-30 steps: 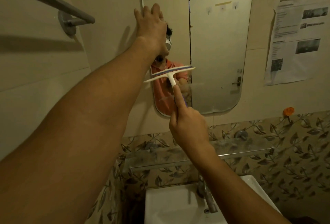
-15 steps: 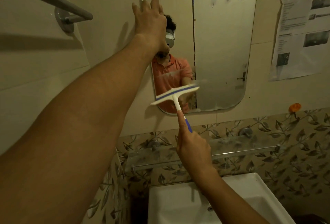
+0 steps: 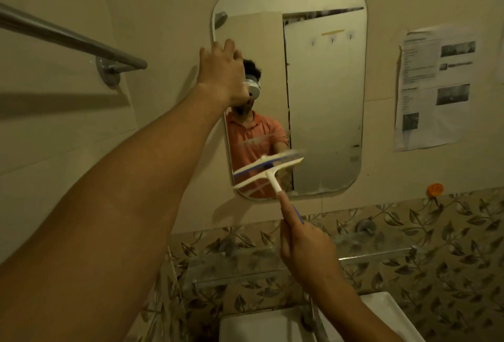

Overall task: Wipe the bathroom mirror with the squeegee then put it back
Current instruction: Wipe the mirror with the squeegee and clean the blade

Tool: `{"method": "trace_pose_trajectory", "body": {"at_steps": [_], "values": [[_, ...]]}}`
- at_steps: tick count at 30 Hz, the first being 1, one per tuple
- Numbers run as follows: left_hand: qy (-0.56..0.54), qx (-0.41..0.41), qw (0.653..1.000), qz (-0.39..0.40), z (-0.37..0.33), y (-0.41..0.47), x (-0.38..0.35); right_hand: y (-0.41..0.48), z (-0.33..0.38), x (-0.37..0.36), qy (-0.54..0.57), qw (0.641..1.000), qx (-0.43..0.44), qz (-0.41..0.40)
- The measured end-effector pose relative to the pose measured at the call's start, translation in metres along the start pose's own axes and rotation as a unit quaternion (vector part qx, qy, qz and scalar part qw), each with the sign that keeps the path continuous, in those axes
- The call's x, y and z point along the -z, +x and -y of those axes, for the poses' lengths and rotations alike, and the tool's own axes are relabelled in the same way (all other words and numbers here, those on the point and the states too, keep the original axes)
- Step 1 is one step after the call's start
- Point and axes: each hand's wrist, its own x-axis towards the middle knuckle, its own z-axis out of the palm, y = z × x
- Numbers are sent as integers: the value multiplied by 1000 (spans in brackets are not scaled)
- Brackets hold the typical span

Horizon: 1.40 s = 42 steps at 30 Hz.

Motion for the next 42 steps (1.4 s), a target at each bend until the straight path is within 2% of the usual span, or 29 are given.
{"method": "trace_pose_trajectory", "body": {"at_steps": [3, 7, 9, 15, 18, 24, 35, 42], "values": [[-60, -34, 998, 12, 20, 8, 11, 30, 16, 27, 62, 995, 23, -70], [-159, -59, 982, 88, 50, 18, 26, 75, 53, 70, 119, 989, 26, -84], [-175, -62, 979, 88, 62, 22, 31, 93, 70, 87, 131, 986, 26, -98], [-193, 2, 981, -24, 88, 28, 23, 132, 100, 122, 137, 985, 21, -104], [-186, 19, 981, -42, 96, 39, 19, 158, 112, 140, 138, 983, 20, -118], [-176, 3, 984, -15, 98, 63, 25, 210, 141, 165, 97, 980, 32, -170], [-183, 17, 983, 28, 111, 85, 36, 244, 163, 165, 68, 982, 47, -169], [-135, 6, 990, 34, 114, 95, 41, 249, 161, 157, 52, 985, 40, -160]]}}
